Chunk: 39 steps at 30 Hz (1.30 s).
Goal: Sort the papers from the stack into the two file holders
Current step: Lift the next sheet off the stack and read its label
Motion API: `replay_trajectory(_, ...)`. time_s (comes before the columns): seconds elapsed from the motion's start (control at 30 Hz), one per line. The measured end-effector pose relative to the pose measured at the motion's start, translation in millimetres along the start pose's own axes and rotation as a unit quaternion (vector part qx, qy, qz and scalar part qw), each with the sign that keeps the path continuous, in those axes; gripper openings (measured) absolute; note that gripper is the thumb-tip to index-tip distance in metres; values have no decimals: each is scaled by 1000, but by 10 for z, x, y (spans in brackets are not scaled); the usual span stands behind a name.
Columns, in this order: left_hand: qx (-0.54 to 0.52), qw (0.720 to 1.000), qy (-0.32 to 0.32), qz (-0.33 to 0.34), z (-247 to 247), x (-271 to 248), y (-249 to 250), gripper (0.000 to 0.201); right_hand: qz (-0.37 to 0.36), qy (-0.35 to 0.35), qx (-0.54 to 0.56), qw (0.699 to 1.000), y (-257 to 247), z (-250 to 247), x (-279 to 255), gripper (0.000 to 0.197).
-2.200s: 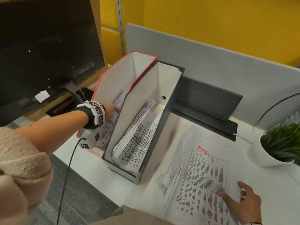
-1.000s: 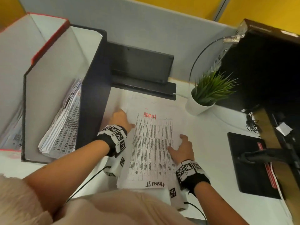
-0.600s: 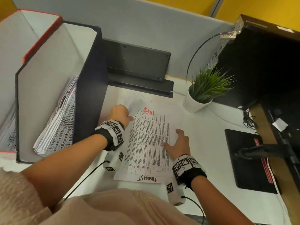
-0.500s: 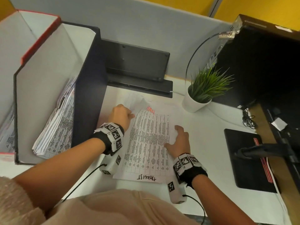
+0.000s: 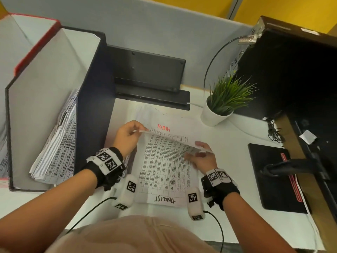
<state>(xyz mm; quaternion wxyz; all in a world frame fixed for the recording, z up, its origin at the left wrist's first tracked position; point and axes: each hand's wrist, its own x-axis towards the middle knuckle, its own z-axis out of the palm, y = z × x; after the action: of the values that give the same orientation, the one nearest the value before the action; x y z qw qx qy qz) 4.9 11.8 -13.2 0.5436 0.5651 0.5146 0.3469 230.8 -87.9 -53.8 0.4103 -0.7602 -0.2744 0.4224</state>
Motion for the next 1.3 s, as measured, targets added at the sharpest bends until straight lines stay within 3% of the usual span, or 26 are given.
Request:
replay_trajectory(0.07,-46,998,-7,-45,-14,28,32,29,-36,20,-34,999,30,-9,-9,16)
replay_trajectory(0.1,-54,996,-2,-70,-22,70,41,29,-46,36,-39,998,74,-13,-16,13)
replay_trajectory(0.2,-8,988,35,-149,-25,247,6,23,-59,57,19,996,203,-28,-22,32)
replay_trajectory(0.27,122,975,26,-183,-24,341,-25,21,-25,51,118,991,242,-30,-10,47)
replay_trajectory(0.33,281,940,-3,-194,-19,386,-42,30,37,44,224,973,256,-20,20,53)
replay_trajectory(0.4,366,912,-7,-186,4,390,-37,40,77,42,278,957,252,-13,31,52)
replay_trajectory(0.6,404,902,-2,-152,53,351,-16,42,111,20,301,947,150,-16,-11,56)
replay_trajectory(0.8,316,944,17,-92,75,274,-44,20,103,48,339,934,149,10,-5,53)
replay_trajectory(0.9,323,945,10,-50,71,218,-82,33,83,67,348,931,165,14,34,49)
replay_trajectory(0.93,330,944,10,-22,68,193,-92,35,80,66,343,933,167,10,44,47)
replay_trajectory(1.0,326,942,41,66,54,148,-120,17,77,62,332,938,173,0,59,43)
replay_trajectory(1.1,257,952,45,158,37,63,-121,21,16,71,255,964,165,3,42,51)
replay_trajectory(1.2,158,980,17,119,28,12,-122,20,-42,105,13,993,141,-12,23,35)
replay_trajectory(1.23,111,990,9,82,33,9,-124,17,-58,114,-19,992,125,-9,-6,26)
replay_trajectory(1.3,37,999,5,15,37,4,-105,16,-82,95,19,992,121,-24,-44,43)
